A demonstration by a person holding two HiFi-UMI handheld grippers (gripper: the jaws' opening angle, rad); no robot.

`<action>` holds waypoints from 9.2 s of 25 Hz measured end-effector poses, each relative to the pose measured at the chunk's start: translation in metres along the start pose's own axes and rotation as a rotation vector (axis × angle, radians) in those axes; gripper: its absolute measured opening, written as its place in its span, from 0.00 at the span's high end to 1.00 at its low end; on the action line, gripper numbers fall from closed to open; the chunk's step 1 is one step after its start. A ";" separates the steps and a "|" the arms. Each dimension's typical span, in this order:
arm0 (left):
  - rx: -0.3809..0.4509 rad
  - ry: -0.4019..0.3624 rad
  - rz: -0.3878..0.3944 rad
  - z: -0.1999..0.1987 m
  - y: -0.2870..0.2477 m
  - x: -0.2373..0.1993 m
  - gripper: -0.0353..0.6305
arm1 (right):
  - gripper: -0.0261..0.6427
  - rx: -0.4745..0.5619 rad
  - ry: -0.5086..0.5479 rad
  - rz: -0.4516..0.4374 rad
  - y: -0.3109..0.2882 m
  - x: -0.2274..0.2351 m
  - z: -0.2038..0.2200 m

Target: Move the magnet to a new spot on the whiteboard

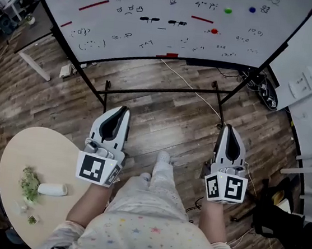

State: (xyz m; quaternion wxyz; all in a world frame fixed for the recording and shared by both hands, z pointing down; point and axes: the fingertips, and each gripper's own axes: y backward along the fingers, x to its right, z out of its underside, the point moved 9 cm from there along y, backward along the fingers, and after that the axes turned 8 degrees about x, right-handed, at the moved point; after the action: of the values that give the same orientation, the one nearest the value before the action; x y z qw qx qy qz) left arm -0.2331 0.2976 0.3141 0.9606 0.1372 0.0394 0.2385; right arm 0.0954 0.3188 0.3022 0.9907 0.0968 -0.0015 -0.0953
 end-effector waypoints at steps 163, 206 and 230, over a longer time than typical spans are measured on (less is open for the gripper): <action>-0.054 -0.078 -0.132 0.122 -0.357 -0.130 0.91 | 0.78 -0.192 0.027 -0.080 -0.405 0.127 0.127; -0.056 -0.036 -0.114 0.125 -0.356 -0.129 0.91 | 0.78 -0.150 0.049 -0.092 -0.387 0.134 0.106; -0.074 -0.042 -0.175 0.132 -0.354 -0.135 0.91 | 0.78 -0.160 0.023 -0.158 -0.416 0.128 0.121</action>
State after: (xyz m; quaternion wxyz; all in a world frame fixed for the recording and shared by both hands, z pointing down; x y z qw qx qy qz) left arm -0.1751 -0.0984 0.3418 0.9828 0.1025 0.0222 0.1521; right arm 0.1403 -0.1293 0.3389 0.9846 0.0180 0.0250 -0.1718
